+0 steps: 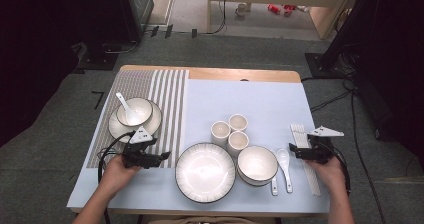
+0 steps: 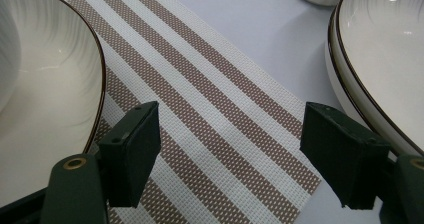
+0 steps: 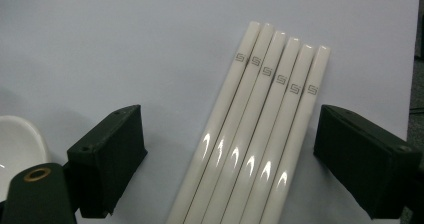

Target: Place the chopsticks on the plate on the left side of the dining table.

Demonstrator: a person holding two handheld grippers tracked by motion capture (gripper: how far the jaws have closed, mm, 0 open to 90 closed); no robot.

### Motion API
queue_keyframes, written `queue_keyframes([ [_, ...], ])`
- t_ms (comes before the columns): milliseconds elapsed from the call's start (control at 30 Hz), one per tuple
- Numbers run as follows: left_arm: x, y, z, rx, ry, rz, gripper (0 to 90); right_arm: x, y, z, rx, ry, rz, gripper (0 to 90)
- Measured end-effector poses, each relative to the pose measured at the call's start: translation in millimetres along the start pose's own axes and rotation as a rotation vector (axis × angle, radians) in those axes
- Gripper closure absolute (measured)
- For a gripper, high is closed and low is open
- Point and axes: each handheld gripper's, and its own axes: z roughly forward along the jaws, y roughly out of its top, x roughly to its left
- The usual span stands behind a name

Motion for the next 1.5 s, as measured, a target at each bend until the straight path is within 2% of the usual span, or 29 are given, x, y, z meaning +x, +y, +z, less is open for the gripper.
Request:
queue_keyframes([
  [133,-0.9,-1.2,2.2,-0.012,0.006,0.003,24.6,0.0,0.0,0.0,0.000,0.000,0.000,12.2],
  [367,-2.2,-1.9,11.8,0.012,0.015,0.008,24.6,0.1,0.0,0.0,0.000,-0.001,-0.002,12.2],
  [467,-2.3,-3.1,14.8,0.023,0.005,0.001,24.6,0.1,0.0,0.0,0.000,-0.001,-0.002,12.2],
  [600,-7.9,-4.4,20.6,0.052,0.013,0.036,24.6,0.1,0.0,0.0,0.000,-0.001,-0.001,12.2],
  [800,-9.3,-4.5,22.6,0.037,0.009,0.021,24.5,0.0,0.0,0.0,0.000,-0.001,-0.002,12.2],
  [967,-13.8,-6.8,24.7,0.035,0.022,0.059,19.3,0.0,0.0,0.0,0.000,-0.001,-0.001,12.2],
  [1300,-16.9,-10.6,25.4,0.008,0.045,0.059,19.1,0.2,0.0,0.1,0.000,-0.001,-0.002,12.2],
  [1400,-19.5,-14.1,26.3,-0.013,0.063,0.078,19.0,0.2,0.0,-0.1,0.000,-0.001,-0.002,12.4],
  [1500,-20.6,-13.8,26.8,-0.010,0.072,0.081,18.9,0.3,0.1,-0.2,0.001,-0.001,-0.001,12.5],
])
